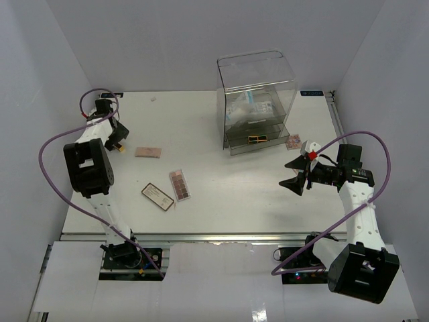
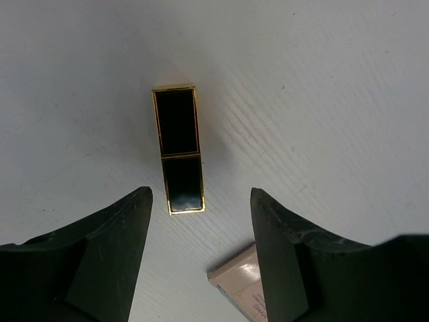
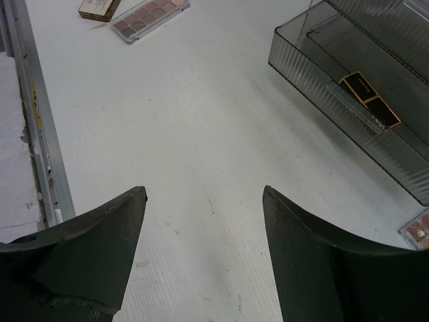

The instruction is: Organize the makeup

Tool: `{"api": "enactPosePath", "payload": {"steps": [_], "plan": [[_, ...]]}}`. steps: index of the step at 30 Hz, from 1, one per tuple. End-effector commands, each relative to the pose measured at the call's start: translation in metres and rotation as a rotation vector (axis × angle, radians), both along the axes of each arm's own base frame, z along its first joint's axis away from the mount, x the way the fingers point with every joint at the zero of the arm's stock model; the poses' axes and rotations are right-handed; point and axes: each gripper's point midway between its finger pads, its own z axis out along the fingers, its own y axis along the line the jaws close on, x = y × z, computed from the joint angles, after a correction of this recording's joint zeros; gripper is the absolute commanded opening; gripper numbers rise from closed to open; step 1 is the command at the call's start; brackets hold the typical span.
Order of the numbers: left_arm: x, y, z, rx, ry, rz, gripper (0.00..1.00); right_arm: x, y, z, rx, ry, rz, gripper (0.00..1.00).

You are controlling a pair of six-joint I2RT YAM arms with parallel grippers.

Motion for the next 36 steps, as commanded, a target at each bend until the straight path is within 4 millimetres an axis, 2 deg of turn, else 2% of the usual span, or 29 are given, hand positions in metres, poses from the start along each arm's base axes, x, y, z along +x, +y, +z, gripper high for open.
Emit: {"api": "enactPosePath", "payload": {"steps": [1,4,9,16,21,23,25,26,28,29,30,31,33,36], "plan": [[0.016,0.017,0.021,0.062,-0.028,0.022,0.70,0.000,0.001,0.007,0.012,-0.021,0.008,0.77],[0.022,0.027,0.023,0.077,-0.024,0.034,0.69,0.000,0.001,0.007,0.014,-0.017,0.007,0.77],[0.021,0.039,0.010,0.070,0.011,0.060,0.65,0.000,0.000,0.008,0.015,-0.020,0.006,0.77],[0.020,0.044,-0.003,0.061,0.034,0.064,0.60,0.000,0.000,0.008,0.019,-0.021,0.005,0.77],[0.020,0.044,-0.010,0.052,0.046,0.056,0.47,0.000,0.000,0.008,0.021,-0.020,0.004,0.77],[0.020,0.041,-0.011,0.035,0.044,0.047,0.32,0.000,0.000,0.009,0.022,-0.022,0.001,0.77],[0.019,0.036,-0.009,0.012,0.033,0.033,0.21,-0.001,0.000,0.009,0.023,-0.025,0.004,0.77],[0.019,0.033,-0.006,-0.001,0.023,0.024,0.11,-0.001,0.000,0.009,0.025,-0.024,0.004,0.77],[0.018,0.020,-0.004,-0.054,0.000,-0.014,0.03,-0.002,0.001,0.009,0.035,-0.021,0.010,0.77],[0.018,0.012,0.001,-0.084,-0.021,-0.042,0.00,-0.002,0.002,0.009,0.039,-0.018,0.012,0.77],[0.020,0.007,0.015,-0.097,-0.067,-0.061,0.00,-0.002,0.002,0.009,0.043,-0.015,0.013,0.77],[0.017,-0.004,0.017,-0.140,-0.083,-0.095,0.00,-0.002,0.003,0.009,0.051,-0.013,0.018,0.76],[0.021,-0.030,0.046,-0.225,-0.195,-0.194,0.00,-0.003,0.004,0.010,0.065,-0.009,0.024,0.76],[0.014,-0.088,0.087,-0.415,-0.380,-0.411,0.00,-0.002,0.007,0.016,0.088,-0.005,0.036,0.75]]}}
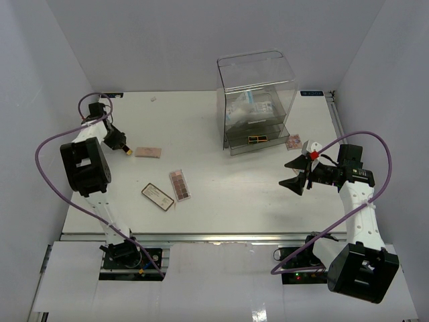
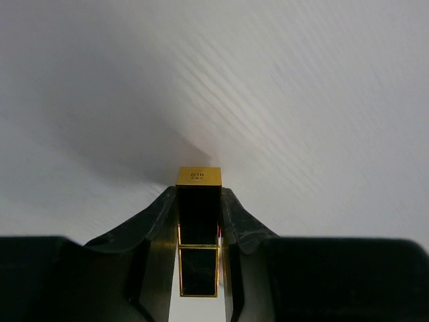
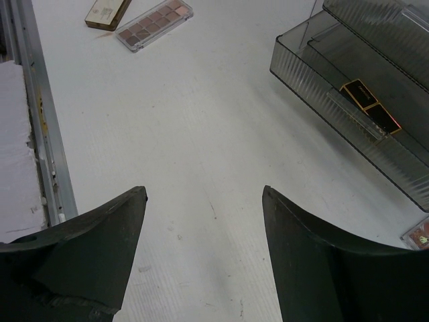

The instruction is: Organize the makeup

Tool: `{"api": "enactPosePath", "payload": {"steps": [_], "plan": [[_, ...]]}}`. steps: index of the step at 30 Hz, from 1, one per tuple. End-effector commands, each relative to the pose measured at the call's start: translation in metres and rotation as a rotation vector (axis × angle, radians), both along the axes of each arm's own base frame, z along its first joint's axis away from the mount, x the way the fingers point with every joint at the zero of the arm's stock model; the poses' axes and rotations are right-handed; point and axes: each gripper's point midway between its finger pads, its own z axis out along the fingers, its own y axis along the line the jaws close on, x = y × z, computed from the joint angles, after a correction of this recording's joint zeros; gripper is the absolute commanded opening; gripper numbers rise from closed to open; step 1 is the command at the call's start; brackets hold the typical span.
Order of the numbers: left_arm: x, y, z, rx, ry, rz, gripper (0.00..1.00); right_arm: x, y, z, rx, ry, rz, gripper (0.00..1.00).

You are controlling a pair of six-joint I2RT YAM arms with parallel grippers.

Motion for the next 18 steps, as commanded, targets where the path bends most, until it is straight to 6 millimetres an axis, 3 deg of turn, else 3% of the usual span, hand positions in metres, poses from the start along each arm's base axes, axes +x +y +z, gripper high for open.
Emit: {"api": "enactPosePath", "payload": {"steps": [1,3,5,11,16,18], "plan": [[0.008,-0.091,0.114,-0.287,-0.442,-0.343,0.00,0.000,0.006,0.015,0.071,0.002,0.033,0.75],[-0.006,-0.129,0.160,-0.374,-0.580,-0.471,0.00,0.000,0.010,0.023,0.106,0.026,0.044,0.75],[-0.028,-0.175,0.192,-0.429,-0.707,-0.633,0.00,0.000,0.014,0.033,0.160,0.073,0.063,0.74],[-0.109,-0.317,0.252,-0.625,-0.947,-1.009,0.00,-0.008,0.045,0.062,0.286,0.236,0.217,0.74],[-0.158,-0.371,0.274,-0.742,-1.049,-1.105,0.00,-0.017,0.078,0.080,0.282,0.349,0.341,0.78],[-0.175,-0.390,0.280,-0.770,-1.070,-1.151,0.00,0.000,0.084,0.082,0.242,0.395,0.260,0.79]]}}
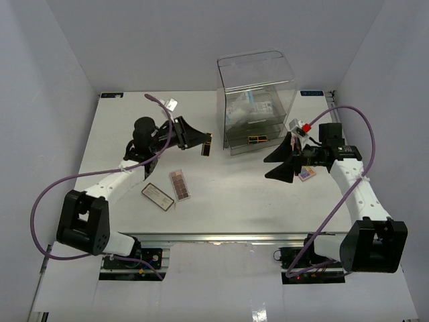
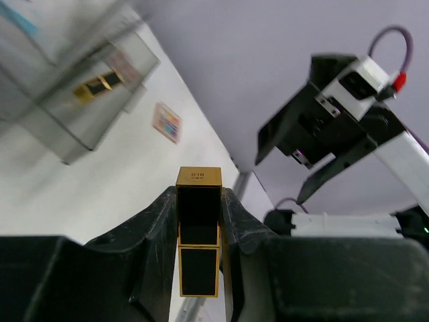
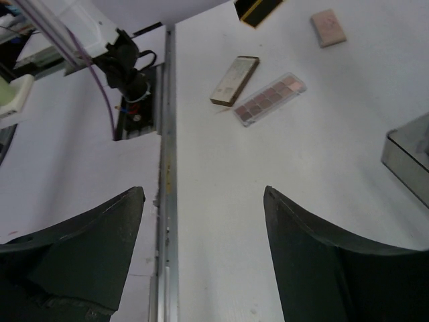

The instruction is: Organize the makeup

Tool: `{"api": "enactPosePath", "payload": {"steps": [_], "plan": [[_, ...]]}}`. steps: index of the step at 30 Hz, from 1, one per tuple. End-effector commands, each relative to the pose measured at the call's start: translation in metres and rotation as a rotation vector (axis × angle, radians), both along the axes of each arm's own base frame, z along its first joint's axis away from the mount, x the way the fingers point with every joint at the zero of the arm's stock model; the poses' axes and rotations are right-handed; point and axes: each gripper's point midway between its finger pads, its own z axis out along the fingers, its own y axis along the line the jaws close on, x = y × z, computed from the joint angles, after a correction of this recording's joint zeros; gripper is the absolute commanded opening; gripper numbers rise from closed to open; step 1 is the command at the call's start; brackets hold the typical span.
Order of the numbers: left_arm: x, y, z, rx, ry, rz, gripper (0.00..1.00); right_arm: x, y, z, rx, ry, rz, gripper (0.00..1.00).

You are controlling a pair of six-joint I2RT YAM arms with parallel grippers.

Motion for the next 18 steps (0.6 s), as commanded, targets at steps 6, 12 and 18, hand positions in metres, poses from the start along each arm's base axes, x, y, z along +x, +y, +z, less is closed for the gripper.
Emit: {"api": "enactPosePath", "payload": {"steps": [6,12,18], "plan": [[-0.054,-0.045,0.059,-0.199,-0.210,-0.113,0.00,0.014,0.039,0.040,0.042,0.047,-0.042,0.85],[-0.062,-0.064,0.067,-0.243,-0.218,-0.145,0.00,0.015,0.061,0.041,0.075,0.063,-0.078,0.90],[-0.064,-0.084,0.070,-0.257,-0.220,-0.176,0.00,0.017,0.074,0.050,0.105,0.061,-0.084,0.90]]}}
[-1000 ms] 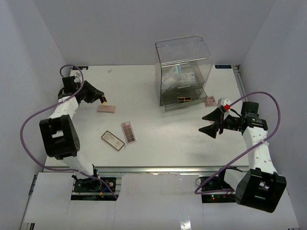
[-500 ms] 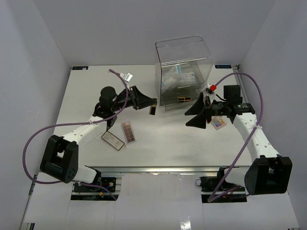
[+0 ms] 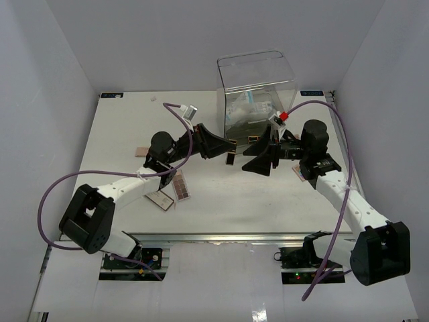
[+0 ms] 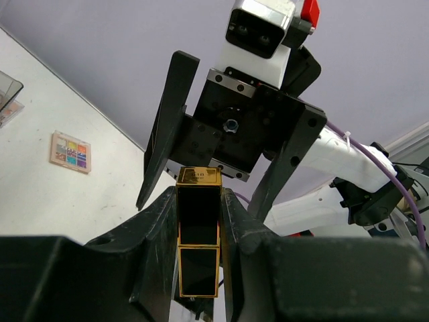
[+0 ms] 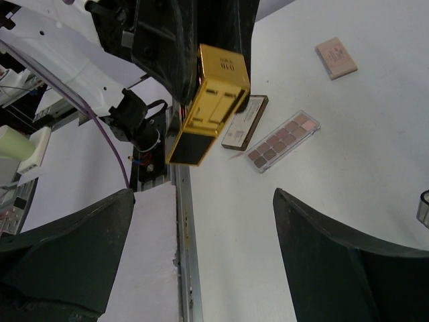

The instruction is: Organize the makeup

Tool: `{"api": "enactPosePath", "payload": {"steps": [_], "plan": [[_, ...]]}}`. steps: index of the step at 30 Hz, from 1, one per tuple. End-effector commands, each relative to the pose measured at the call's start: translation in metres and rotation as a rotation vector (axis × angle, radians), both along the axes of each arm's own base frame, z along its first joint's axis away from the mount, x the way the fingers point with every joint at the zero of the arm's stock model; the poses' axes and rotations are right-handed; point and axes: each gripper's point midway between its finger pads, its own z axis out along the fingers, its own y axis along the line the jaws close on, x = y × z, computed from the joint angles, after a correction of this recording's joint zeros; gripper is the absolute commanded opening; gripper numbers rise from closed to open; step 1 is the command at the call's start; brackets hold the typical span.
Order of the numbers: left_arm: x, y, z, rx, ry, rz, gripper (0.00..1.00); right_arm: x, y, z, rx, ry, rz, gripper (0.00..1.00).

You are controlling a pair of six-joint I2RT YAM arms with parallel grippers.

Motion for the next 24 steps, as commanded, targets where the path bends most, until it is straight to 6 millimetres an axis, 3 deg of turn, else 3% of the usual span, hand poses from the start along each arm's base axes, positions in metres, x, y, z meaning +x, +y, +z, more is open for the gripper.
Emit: {"api": "enactPosePath", "payload": {"steps": [1,11,16,21,24], "plan": [[-0.001,-0.013,0.025,-0.061,-0.063,-0.010,0.00,0.010,0.009,0.023,0.059,-0.045,-0.040,0.90],[0.000,-0.030,0.027,-0.072,-0.062,-0.037,0.00,0.012,0.013,0.018,0.066,-0.012,-0.041,0.86],[0.000,-0.034,0.026,-0.073,-0.055,-0.043,0.00,0.014,0.014,0.016,0.072,-0.003,-0.038,0.79],[-0.002,-0.035,0.026,-0.072,-0.053,-0.046,0.02,0.013,0.015,0.016,0.078,0.002,-0.022,0.61],[-0.002,-0.036,0.024,-0.066,-0.044,-0.048,0.05,0.011,0.016,0.016,0.085,-0.003,-0.003,0.46]]}}
